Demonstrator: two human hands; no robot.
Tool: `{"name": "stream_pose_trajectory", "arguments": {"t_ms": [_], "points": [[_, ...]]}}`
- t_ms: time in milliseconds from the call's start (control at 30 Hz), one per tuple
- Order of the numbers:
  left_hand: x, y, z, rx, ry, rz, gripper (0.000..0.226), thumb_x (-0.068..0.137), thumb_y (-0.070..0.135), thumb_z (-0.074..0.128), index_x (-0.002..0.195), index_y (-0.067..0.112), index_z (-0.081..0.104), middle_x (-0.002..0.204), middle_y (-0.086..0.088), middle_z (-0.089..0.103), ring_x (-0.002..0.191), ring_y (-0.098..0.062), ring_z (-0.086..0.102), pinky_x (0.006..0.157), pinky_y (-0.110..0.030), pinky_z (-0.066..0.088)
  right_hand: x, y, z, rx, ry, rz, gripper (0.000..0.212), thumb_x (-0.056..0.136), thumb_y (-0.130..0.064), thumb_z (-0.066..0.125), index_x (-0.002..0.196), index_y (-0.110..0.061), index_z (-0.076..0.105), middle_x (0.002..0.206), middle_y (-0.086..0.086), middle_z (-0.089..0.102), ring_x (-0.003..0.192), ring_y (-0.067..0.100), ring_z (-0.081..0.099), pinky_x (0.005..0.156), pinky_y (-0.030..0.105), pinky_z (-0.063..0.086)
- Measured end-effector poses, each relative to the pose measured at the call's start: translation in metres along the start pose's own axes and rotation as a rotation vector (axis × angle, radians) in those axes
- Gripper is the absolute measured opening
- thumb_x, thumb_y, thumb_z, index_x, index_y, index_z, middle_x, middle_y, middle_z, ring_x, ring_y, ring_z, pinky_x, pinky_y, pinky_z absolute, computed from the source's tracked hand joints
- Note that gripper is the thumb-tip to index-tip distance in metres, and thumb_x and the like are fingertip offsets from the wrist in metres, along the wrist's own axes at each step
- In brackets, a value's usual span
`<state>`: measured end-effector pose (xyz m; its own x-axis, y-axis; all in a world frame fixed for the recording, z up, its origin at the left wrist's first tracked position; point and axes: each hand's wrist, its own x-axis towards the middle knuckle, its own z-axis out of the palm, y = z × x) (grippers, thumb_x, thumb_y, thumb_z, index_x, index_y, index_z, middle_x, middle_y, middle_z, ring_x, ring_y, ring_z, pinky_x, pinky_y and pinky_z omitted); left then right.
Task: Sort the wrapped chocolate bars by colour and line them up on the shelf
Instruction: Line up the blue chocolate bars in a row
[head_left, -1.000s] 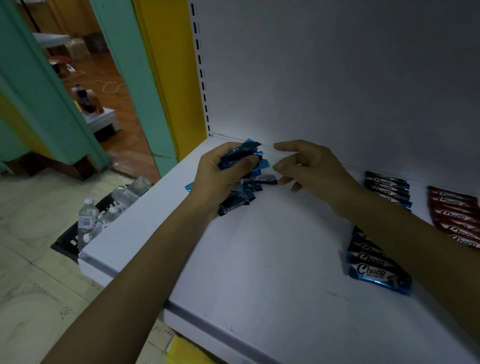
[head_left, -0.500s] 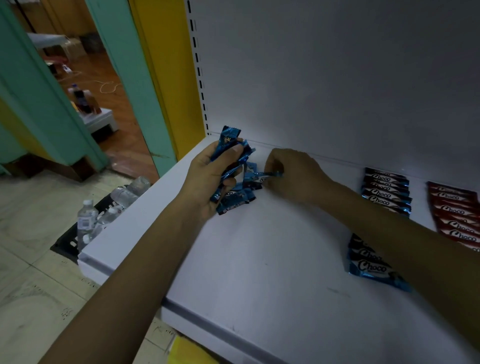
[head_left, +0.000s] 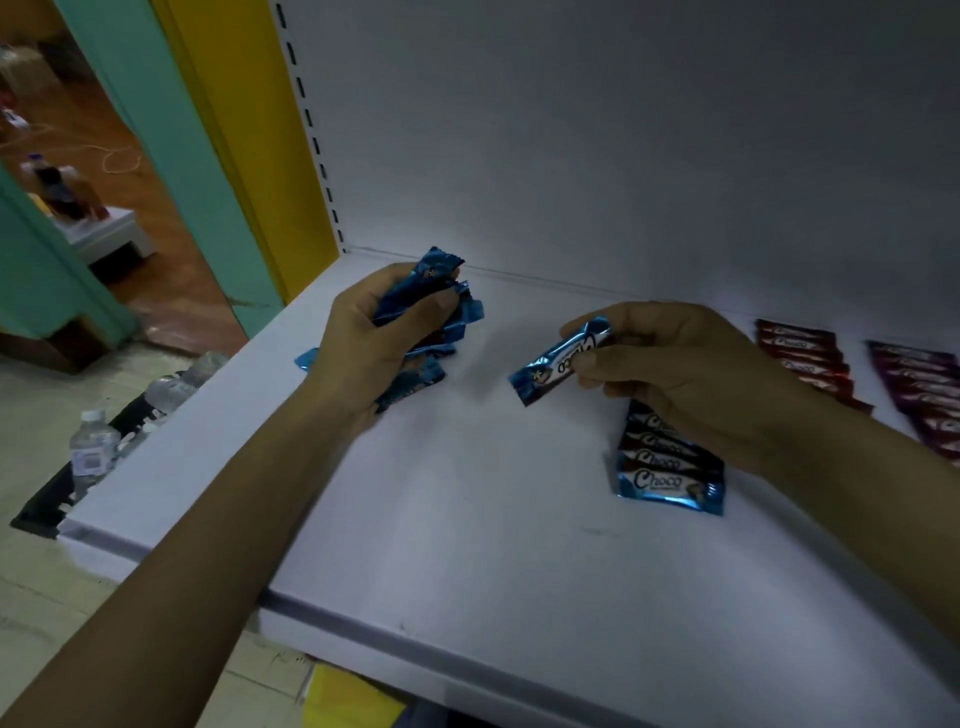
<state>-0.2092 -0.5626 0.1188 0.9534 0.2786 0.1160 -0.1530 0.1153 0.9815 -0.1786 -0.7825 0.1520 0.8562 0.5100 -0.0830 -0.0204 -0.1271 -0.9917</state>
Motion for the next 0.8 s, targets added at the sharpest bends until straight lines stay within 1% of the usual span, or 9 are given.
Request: {"name": "stream_pose_trajectory", "arguments": {"t_ms": [100,167,233,300,400,500,600,700,800], "points": [[-0.004,0.002,0.013,0.114,-0.078,0.043,0.015,0.081,0.021,0.065,0.095,0.024,0.066,0.077,0.009,0.071,0.070,-0.016,0.063,0.059,-0.026,0.046,-0.025,0.007,-0.011,0.001,0.017,0.031,0.021,0.087,-0.009,0.059,0.096,-0.024,0.072,0.087,0.000,0.074,0.075,0.009,0.067,0.072,0.020,0.053],[-0.008,0.001,0.026,0.216,-0.149,0.065,0.012,0.083,0.019,0.066,0.093,0.027,0.066,0.072,0.010,0.069,0.065,-0.012,0.058,0.052,-0.023,0.042,-0.039,0.012,-0.019,-0.071,0.036,0.015,0.021,0.087,-0.011,0.061,0.097,-0.027,0.070,0.080,-0.006,0.073,0.078,0.011,0.068,0.075,0.022,0.055],[-0.009,-0.001,0.042,0.279,-0.221,0.086,0.014,0.088,0.014,0.065,0.091,0.027,0.066,0.070,0.011,0.067,0.062,-0.005,0.058,0.049,-0.017,0.042,-0.051,0.016,-0.028,-0.324,0.004,-0.107,0.016,0.084,-0.011,0.066,0.093,-0.025,0.066,0.070,-0.013,0.067,0.072,0.003,0.064,0.069,0.016,0.053],[-0.011,-0.004,0.059,0.342,-0.276,0.110,0.014,0.088,0.012,0.066,0.088,0.026,0.065,0.068,0.008,0.064,0.059,-0.002,0.056,0.048,-0.016,0.041,-0.060,0.019,-0.029,-0.572,-0.120,-0.167,0.013,0.085,-0.010,0.066,0.089,-0.022,0.066,0.068,-0.018,0.063,0.069,-0.004,0.060,0.063,0.008,0.045],[-0.016,-0.012,0.084,0.360,-0.297,0.149,0.017,0.089,0.012,0.066,0.088,0.029,0.063,0.074,0.007,0.063,0.061,0.002,0.057,0.049,-0.013,0.043,-0.070,0.036,-0.021,-0.742,-0.226,-0.160,0.022,0.087,-0.012,0.065,0.107,-0.022,0.069,0.088,-0.023,0.060,0.087,-0.005,0.057,0.074,0.007,0.044],[-0.022,-0.020,0.091,0.326,-0.248,0.172,0.020,0.089,0.009,0.065,0.088,0.029,0.061,0.074,0.016,0.063,0.063,0.009,0.061,0.052,-0.006,0.042,-0.092,0.051,-0.015,-0.935,0.030,-0.309,0.019,0.088,-0.034,0.058,0.102,-0.024,0.068,0.089,-0.020,0.056,0.087,-0.001,0.047,0.073,0.012,0.041],[-0.022,-0.025,0.083,0.325,-0.193,0.166,0.019,0.089,0.011,0.065,0.088,0.030,0.062,0.066,0.021,0.065,0.063,0.007,0.061,0.050,-0.008,0.042,-0.122,0.055,-0.009,-1.147,0.182,-0.277,0.033,0.086,-0.053,0.044,0.088,-0.031,0.068,0.078,-0.018,0.057,0.073,0.000,0.043,0.062,0.020,0.035],[-0.023,-0.026,0.079,0.308,-0.173,0.140,0.019,0.089,0.011,0.065,0.087,0.029,0.063,0.063,0.023,0.065,0.060,0.006,0.059,0.047,-0.011,0.040,-0.134,0.063,-0.003,-1.203,0.209,-0.248,0.034,0.085,-0.053,0.043,0.089,-0.033,0.070,0.075,-0.015,0.058,0.071,0.008,0.049,0.062,0.026,0.032],[-0.026,-0.026,0.081,0.338,-0.203,0.165,0.019,0.089,0.011,0.065,0.088,0.030,0.063,0.064,0.023,0.065,0.060,0.006,0.059,0.048,-0.011,0.041,-0.130,0.063,-0.003,-1.108,0.249,-0.226,0.014,0.080,-0.043,0.056,0.084,-0.035,0.066,0.082,-0.016,0.059,0.078,0.007,0.052,0.066,0.024,0.035]]}}
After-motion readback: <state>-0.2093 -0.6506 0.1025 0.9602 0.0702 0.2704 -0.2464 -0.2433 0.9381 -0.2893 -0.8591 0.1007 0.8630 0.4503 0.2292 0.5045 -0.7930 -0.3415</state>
